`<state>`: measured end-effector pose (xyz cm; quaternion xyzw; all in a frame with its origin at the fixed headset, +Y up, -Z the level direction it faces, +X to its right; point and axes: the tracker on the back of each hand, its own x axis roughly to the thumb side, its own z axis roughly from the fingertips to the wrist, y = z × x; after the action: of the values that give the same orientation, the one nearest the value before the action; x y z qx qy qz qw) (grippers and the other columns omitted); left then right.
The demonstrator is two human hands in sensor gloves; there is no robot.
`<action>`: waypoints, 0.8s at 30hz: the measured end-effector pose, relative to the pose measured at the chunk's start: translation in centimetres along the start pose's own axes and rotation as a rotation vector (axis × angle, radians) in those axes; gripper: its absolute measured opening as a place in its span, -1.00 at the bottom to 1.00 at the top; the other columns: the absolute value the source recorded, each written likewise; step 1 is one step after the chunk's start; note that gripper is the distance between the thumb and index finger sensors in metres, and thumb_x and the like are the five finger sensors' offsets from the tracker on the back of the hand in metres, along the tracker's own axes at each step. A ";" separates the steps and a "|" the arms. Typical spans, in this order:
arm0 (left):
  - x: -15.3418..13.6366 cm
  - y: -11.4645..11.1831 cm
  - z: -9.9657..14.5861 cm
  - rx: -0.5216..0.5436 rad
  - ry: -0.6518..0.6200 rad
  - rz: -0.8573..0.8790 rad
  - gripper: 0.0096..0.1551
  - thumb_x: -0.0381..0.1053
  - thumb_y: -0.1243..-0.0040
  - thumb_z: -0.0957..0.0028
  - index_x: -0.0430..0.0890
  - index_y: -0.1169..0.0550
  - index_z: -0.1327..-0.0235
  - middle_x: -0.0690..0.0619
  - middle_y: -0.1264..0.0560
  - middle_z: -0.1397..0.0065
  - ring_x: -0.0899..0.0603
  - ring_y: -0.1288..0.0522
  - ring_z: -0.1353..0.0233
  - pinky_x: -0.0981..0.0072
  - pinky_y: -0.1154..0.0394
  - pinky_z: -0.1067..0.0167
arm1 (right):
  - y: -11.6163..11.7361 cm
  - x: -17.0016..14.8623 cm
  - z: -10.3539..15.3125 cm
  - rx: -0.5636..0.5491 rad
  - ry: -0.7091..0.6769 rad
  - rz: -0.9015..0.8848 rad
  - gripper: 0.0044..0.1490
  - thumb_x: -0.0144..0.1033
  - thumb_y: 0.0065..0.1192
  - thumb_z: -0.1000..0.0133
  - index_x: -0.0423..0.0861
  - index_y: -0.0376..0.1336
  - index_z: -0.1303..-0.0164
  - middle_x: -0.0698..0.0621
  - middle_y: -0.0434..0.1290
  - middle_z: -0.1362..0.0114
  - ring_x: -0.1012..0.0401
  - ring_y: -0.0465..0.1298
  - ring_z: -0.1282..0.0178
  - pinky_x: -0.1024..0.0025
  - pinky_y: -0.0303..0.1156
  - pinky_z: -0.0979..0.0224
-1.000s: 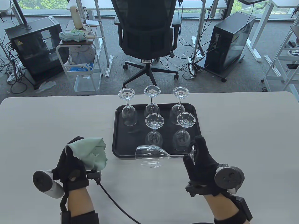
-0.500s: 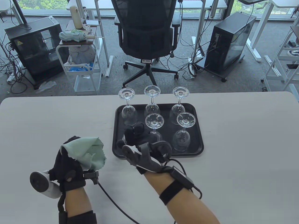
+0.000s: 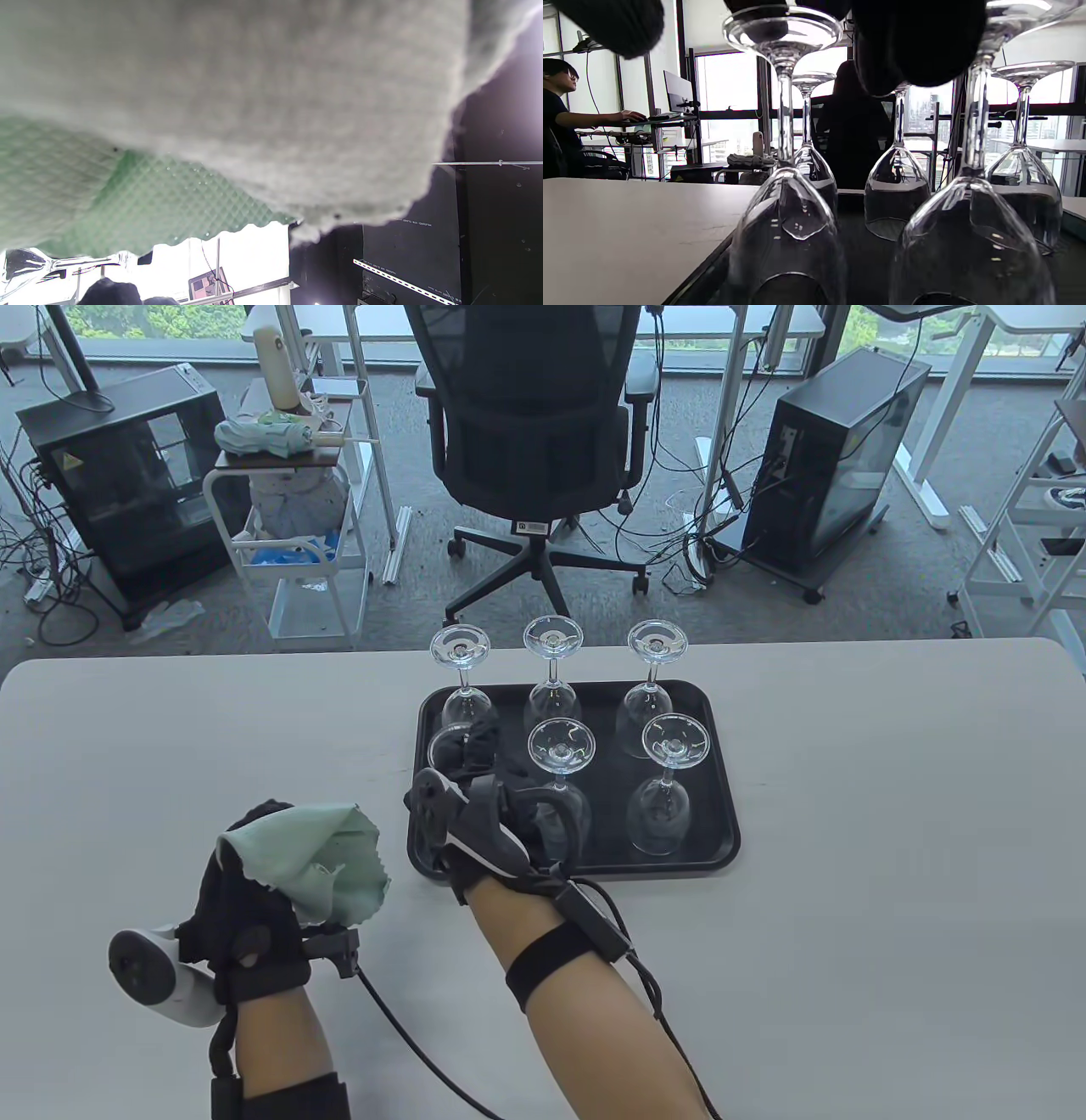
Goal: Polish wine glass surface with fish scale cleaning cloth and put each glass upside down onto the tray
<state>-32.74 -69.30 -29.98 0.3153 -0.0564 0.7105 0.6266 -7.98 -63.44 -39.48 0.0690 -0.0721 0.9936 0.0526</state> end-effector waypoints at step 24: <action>-1.5 -1.0 0.2 -0.021 0.059 -0.094 -0.44 0.27 0.00 -0.25 -0.07 -0.59 -0.23 -0.08 -0.52 -0.44 -0.30 -0.51 -0.41 -0.27 -0.53 -0.28 | -1.7 -32.0 9.9 -0.195 -0.021 -0.393 -0.16 0.25 0.06 -0.24 0.15 0.02 -0.70 -0.07 -0.12 -0.79 -0.14 -0.21 -0.74 -0.35 -0.11 -0.58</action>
<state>-31.76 -70.41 -30.90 0.2899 -0.0307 0.6885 0.6640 25.05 -66.30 -34.22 0.0864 -0.1536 0.9519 0.2508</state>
